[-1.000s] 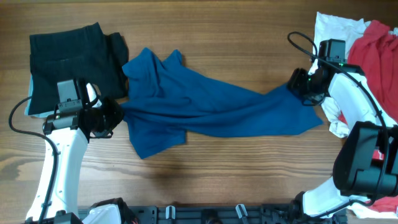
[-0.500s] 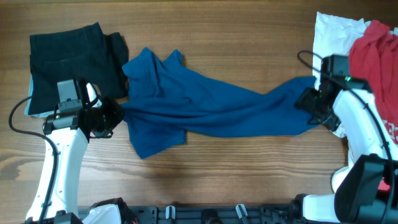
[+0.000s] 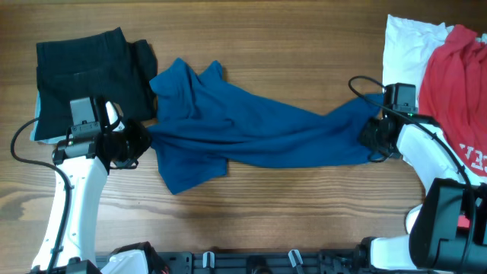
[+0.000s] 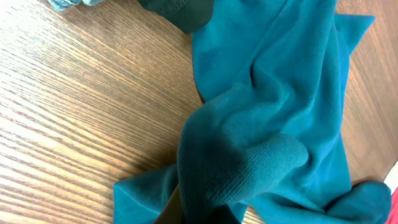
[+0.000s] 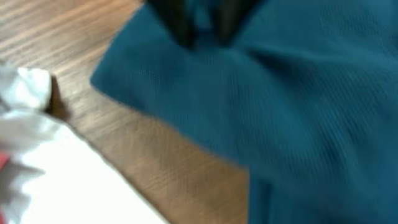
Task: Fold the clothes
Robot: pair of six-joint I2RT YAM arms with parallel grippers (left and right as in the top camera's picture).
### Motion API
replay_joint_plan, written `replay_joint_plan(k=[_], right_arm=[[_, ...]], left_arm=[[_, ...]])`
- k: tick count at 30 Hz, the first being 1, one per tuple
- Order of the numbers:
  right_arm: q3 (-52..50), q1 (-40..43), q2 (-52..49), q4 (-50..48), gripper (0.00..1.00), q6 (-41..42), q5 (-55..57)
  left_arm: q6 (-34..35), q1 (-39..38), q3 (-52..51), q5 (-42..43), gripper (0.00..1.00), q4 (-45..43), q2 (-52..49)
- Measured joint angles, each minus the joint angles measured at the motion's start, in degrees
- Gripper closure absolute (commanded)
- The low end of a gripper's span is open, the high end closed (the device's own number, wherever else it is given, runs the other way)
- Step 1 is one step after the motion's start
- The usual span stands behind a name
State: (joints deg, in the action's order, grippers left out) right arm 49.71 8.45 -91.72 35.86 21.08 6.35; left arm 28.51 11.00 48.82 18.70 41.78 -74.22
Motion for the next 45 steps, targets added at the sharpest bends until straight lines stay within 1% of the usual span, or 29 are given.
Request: replay_joint_plan(k=[1,2,3,5,11,15,16,17,18,19,20,21,24,26,27,28,29,30,32,35,38,40,42,45], right_arm=[[0.0,0.0,0.0,0.5,0.82,-0.2,-0.1],[0.0,0.0,0.0,0.8,0.54,-0.4,-0.3],[0.0,0.0,0.0,0.8,0.29,-0.9,-0.3],[0.0,0.0,0.0,-0.6,0.22,-0.8,-0.5],[0.0,0.0,-0.2,-4.1,0.23,-1.3,0.6],[0.0,0.0,-3.0,-5.2,0.23,-1.3,1.2],[0.0,0.0,-4.3,-5.2,0.27,-1.3,1.2],[0.3,0.0,-5.0,-5.2,0.37,-1.3,1.2],[0.4,0.0,-5.2,-5.2,0.52,-1.3,1.1],[0.6,0.0,-5.4,-5.2,0.72,-1.3,0.9],[0.8,-0.1,-5.7,-5.2,0.86,-1.4,0.4],[1.1,-0.2,-5.9,-4.9,0.96,-1.6,0.1],[2.2,-0.3,-6.0,-0.1,0.96,-1.6,0.3],[4.0,-0.2,-6.0,8.5,0.95,-1.5,0.6],[5.6,0.0,-5.9,15.2,0.91,-1.5,0.7],[6.8,0.0,-5.6,18.6,0.86,-1.5,0.7],[8.5,0.0,-5.0,21.9,0.84,-1.6,0.5],[10.8,0.0,-4.3,24.2,0.82,-1.8,0.2],[14.5,0.0,-3.1,26.5,0.72,-3.4,-1.1],[17.0,0.0,-1.9,27.1,0.70,-5.0,-2.7],[17.0,0.0,-2.3,24.3,0.68,-6.0,-3.5],[17.0,0.0,-3.5,21.0,0.54,-6.0,-3.8],[17.1,0.0,-5.4,19.5,0.52,-6.1,-4.0],[17.1,0.0,-7.9,22.1,0.50,-5.9,-4.0]], left_arm=[[0.0,0.0,0.0,0.0,0.96,0.0,0.0],[0.0,0.0,0.0,0.0,0.96,0.0,0.0],[0.0,0.0,0.0,0.0,0.96,0.0,0.0],[0.0,0.0,0.0,0.0,0.96,0.0,0.0],[0.0,0.0,0.0,0.0,0.96,0.0,0.0],[0.0,0.0,0.0,0.0,0.96,0.0,0.0],[0.0,0.0,0.0,0.0,0.96,0.0,0.0],[0.0,0.0,0.0,0.0,0.96,0.0,0.0],[0.0,0.0,0.0,0.0,0.96,0.0,0.0],[0.0,0.0,0.0,0.0,0.96,0.0,0.0],[0.0,0.0,0.0,0.0,0.96,0.0,0.0],[0.0,0.0,0.0,0.0,0.96,0.0,0.0],[0.0,0.0,0.0,0.0,0.96,0.0,0.0],[0.0,0.0,0.0,0.0,0.96,0.0,0.0],[0.0,0.0,0.0,0.0,0.96,0.0,0.0],[0.0,0.0,0.0,0.0,0.96,0.0,0.0],[0.0,0.0,0.0,0.0,0.96,0.0,0.0],[0.0,0.0,0.0,0.0,0.96,0.0,0.0],[0.0,0.0,0.0,0.0,0.96,0.0,0.0],[0.0,0.0,0.0,0.0,0.96,0.0,0.0],[0.0,0.0,0.0,0.0,0.96,0.0,0.0],[0.0,0.0,0.0,0.0,0.96,0.0,0.0],[0.0,0.0,0.0,0.0,0.96,0.0,0.0],[0.0,0.0,0.0,0.0,0.96,0.3,0.0]])
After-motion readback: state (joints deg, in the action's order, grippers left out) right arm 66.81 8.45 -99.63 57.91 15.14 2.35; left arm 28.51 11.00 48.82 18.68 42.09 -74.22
